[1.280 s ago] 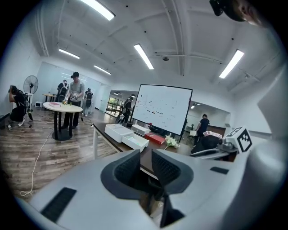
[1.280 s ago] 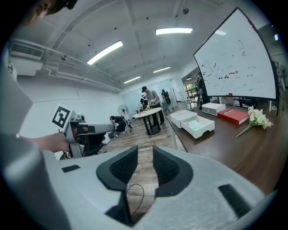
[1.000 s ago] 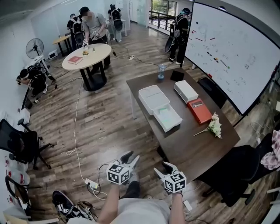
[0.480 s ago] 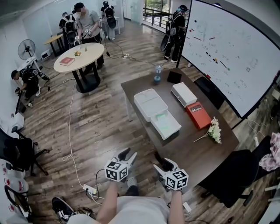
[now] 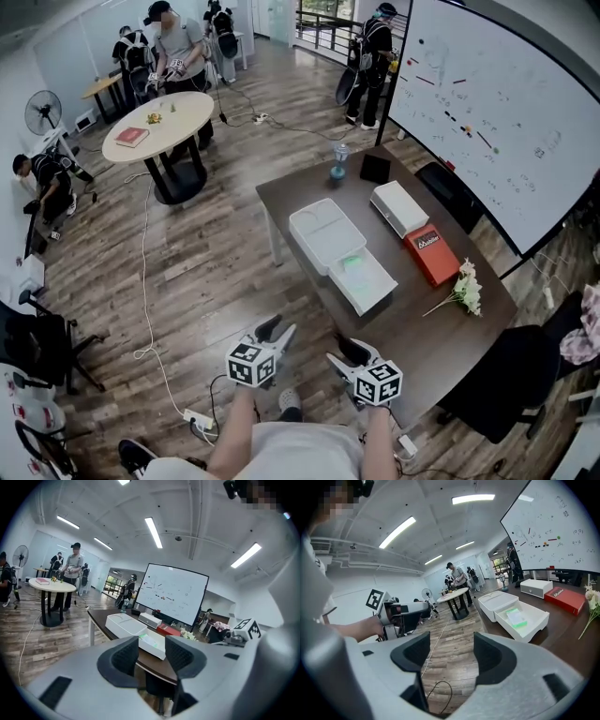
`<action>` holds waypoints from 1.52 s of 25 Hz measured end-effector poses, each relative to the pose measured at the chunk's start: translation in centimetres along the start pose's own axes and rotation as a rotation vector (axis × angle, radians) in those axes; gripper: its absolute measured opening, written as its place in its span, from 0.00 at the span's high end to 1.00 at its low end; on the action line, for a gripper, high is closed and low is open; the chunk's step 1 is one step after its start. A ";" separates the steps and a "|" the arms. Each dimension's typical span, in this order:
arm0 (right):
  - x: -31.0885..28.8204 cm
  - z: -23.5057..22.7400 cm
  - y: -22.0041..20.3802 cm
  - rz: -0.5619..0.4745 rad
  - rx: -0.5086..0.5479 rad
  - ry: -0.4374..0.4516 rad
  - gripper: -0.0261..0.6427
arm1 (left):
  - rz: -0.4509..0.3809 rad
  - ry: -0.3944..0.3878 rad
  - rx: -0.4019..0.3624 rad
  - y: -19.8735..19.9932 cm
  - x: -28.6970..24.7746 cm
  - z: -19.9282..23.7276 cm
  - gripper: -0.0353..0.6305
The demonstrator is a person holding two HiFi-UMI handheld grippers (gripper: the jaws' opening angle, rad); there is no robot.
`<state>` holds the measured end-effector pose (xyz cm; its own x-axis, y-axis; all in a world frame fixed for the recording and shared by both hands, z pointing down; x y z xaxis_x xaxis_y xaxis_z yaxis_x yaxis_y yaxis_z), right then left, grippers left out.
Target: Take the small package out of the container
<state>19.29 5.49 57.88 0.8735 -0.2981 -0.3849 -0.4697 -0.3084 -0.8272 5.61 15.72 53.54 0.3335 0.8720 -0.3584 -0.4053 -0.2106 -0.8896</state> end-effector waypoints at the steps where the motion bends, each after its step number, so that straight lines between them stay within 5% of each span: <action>1: -0.5 -0.2 0.2 -0.003 -0.006 -0.007 0.52 | 0.001 -0.007 0.002 0.1 -0.3 0.5 0.70; 8: -3.5 0.0 2.1 -0.086 -0.081 0.032 0.51 | 0.009 -0.064 0.007 0.1 -1.6 3.0 0.70; 23: -3.3 -3.0 0.7 -0.028 -0.082 -0.029 0.46 | 0.019 -0.093 0.057 -1.2 -3.7 4.1 0.70; 38: -6.1 -11.1 5.6 -0.115 -0.149 -0.120 0.46 | 0.083 -0.143 -0.039 3.3 -12.8 6.5 0.70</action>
<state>9.93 -4.48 60.16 0.9272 -0.1465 -0.3446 -0.3720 -0.4668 -0.8023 -5.56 6.76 57.05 0.1749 0.9041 -0.3898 -0.3918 -0.2993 -0.8700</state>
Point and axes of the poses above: the fingertips, and each gripper's own axes: x backward along the fingers, z to its left, y out of its top, the point moved 3 cm from there along x, backward along the fingers, and after that the axes turned 5 degrees about y, right-handed, at the moved point
